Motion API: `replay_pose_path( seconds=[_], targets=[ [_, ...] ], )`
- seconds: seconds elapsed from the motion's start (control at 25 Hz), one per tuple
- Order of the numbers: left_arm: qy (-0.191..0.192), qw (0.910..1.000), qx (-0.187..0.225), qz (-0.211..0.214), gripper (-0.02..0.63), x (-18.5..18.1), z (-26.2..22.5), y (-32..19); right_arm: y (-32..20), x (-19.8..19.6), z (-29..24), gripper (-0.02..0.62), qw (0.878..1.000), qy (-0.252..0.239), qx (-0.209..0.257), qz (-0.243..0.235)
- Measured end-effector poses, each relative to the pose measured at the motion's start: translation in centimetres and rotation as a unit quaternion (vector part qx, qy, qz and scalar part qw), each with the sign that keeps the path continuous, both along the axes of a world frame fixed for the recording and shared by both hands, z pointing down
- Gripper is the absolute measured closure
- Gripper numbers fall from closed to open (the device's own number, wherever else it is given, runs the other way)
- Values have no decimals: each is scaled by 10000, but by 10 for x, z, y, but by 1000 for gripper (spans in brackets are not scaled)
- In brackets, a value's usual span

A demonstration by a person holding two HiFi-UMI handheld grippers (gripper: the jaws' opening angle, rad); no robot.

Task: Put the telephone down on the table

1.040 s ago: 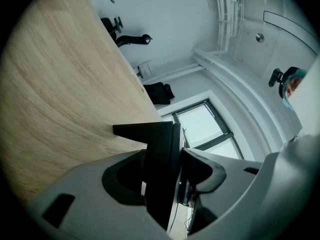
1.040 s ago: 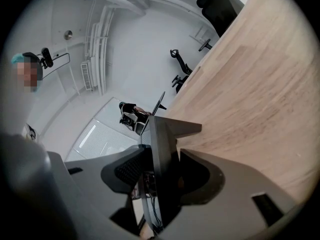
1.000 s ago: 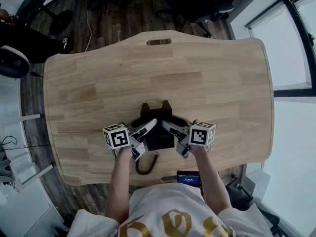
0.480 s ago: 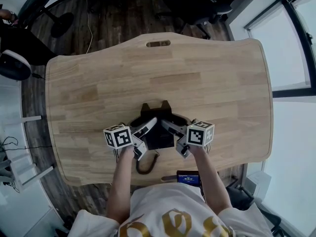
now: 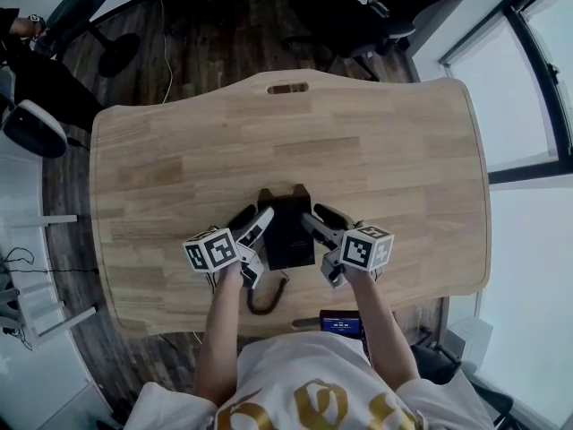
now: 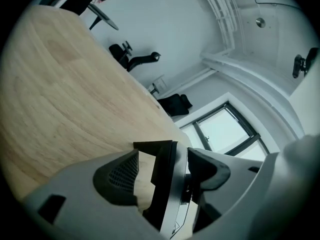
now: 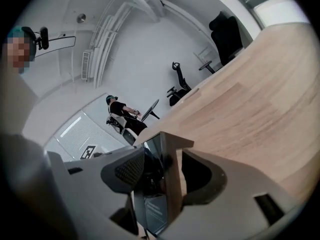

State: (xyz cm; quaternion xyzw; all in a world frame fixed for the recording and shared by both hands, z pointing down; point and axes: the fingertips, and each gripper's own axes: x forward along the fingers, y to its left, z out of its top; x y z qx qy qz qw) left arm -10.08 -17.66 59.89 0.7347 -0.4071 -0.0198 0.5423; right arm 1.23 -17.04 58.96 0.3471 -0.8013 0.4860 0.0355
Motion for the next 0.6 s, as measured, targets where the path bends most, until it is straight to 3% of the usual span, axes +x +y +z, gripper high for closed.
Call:
replay_pose_path(
  seconds=[0.08,0.24,0.32,0.44,0.52,0.6],
  targets=[
    [-266,9995,141,-57,325,-6,-5,1,3,1,-4,380,9999,87,49,-12],
    [-1185,9912,569,-124,342,-19,-17,3,8,6,-11,381,9990,369,227,83],
    [-1531,9852,757,-153,443,-25,-24,5,11,8,-15,403,9983,462,314,160],
    [-2061,9735,984,-96,582,-30,-34,10,16,14,-21,490,9963,663,449,308],
    [-2403,9639,1142,60,592,-29,-42,14,20,18,-27,560,9941,838,581,365],
    [-2650,9549,1326,174,595,-27,-51,19,25,18,-34,574,9922,947,729,346]
  ],
)
